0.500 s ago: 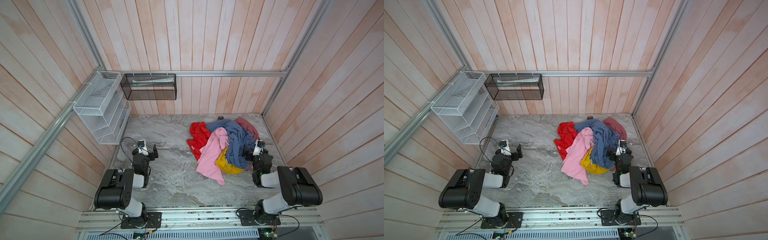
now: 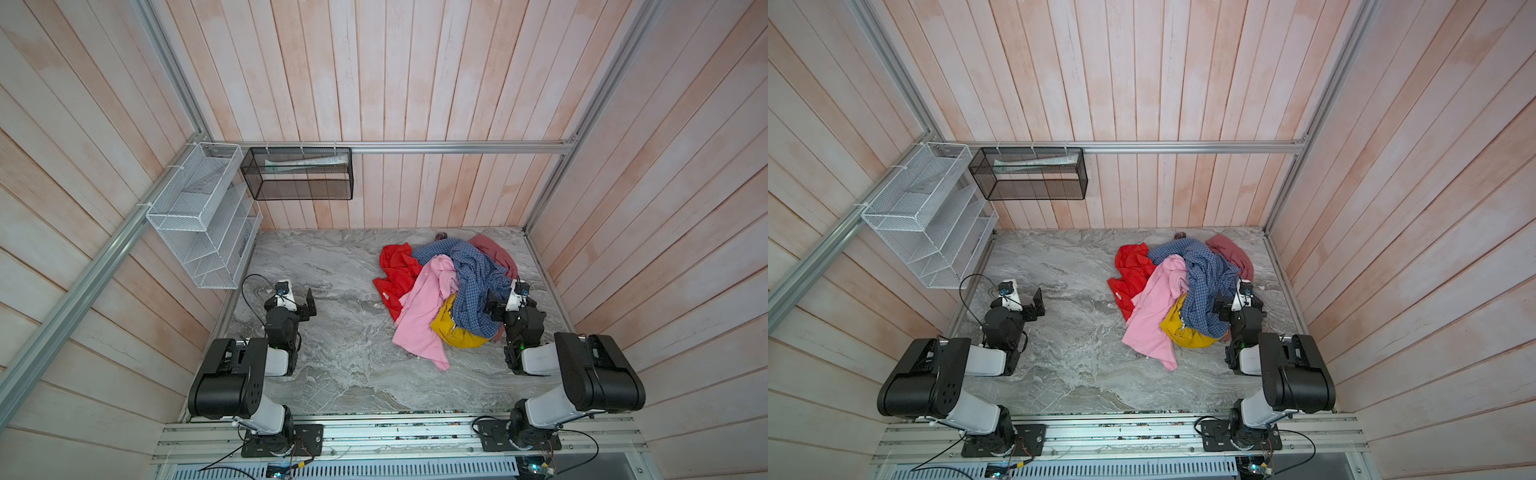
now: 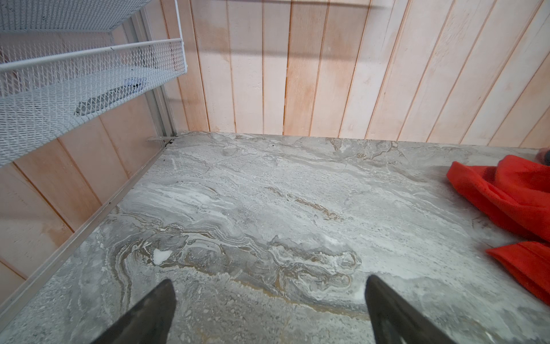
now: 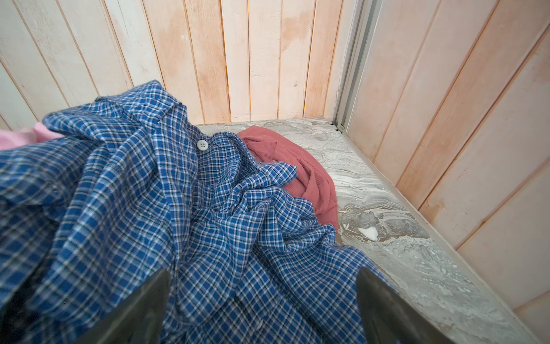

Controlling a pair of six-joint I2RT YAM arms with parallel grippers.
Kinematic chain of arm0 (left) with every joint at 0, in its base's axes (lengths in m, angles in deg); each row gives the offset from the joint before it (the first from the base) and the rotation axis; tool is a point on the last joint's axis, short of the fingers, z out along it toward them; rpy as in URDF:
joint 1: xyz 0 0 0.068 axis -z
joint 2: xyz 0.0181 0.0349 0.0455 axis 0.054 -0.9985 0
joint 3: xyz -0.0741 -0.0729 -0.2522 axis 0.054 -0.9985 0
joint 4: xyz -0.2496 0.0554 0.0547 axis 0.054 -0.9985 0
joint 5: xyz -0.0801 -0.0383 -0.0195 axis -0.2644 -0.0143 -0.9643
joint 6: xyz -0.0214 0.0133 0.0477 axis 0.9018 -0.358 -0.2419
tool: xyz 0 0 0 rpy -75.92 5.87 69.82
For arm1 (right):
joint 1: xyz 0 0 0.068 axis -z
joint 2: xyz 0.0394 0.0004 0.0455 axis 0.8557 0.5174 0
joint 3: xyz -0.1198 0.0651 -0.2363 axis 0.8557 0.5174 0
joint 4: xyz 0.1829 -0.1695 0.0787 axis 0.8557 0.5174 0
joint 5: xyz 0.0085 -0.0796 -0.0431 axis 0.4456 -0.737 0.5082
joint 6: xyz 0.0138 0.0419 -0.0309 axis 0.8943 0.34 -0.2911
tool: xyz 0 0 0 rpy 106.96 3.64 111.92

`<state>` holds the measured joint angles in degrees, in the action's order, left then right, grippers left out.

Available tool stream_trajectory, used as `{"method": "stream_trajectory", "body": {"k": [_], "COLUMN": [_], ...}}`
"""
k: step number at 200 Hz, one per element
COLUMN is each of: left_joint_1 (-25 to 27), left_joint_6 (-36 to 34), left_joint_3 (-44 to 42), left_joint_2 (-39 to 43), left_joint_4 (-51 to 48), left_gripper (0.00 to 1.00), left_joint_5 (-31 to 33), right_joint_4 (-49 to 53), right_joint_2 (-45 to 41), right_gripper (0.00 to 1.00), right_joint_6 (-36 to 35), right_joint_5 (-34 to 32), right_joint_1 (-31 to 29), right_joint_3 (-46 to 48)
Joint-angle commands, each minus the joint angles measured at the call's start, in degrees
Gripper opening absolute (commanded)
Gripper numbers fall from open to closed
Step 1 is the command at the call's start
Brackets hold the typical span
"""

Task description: Pick out a specific cloth from the pile

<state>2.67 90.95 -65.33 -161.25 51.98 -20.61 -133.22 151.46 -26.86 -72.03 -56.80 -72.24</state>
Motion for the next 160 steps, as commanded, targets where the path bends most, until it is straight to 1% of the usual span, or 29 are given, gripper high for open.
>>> {"method": "stream_trajectory", "body": {"k": [1, 156, 160], "left_joint_1": [-0.19, -0.36, -0.39], "left_joint_6": [0.06, 0.31, 0.45], "left_joint_3": [1.15, 1.12, 1.76], "left_joint_2": [0.18, 0.46, 1.13], "left_joint_4": [0.1, 0.73, -0.48], "left_gripper": [1.0, 1.0, 1.0], "left_joint_5": [-0.71, -0.81, -0.49], "right_joint_4": [0.65, 0.63, 0.68], "right_joint_2": [-0.86, -0.93, -0.93], "right_gripper": [0.98, 0.98, 0.98], "right_joint_6": [0.24, 0.37, 0.35], "right_joint_5": [0.19, -0.06, -0.03], "right_joint_1": [0.33, 0.29, 0.35], "right_joint_3": [-0.92, -0.96, -0.93]}}
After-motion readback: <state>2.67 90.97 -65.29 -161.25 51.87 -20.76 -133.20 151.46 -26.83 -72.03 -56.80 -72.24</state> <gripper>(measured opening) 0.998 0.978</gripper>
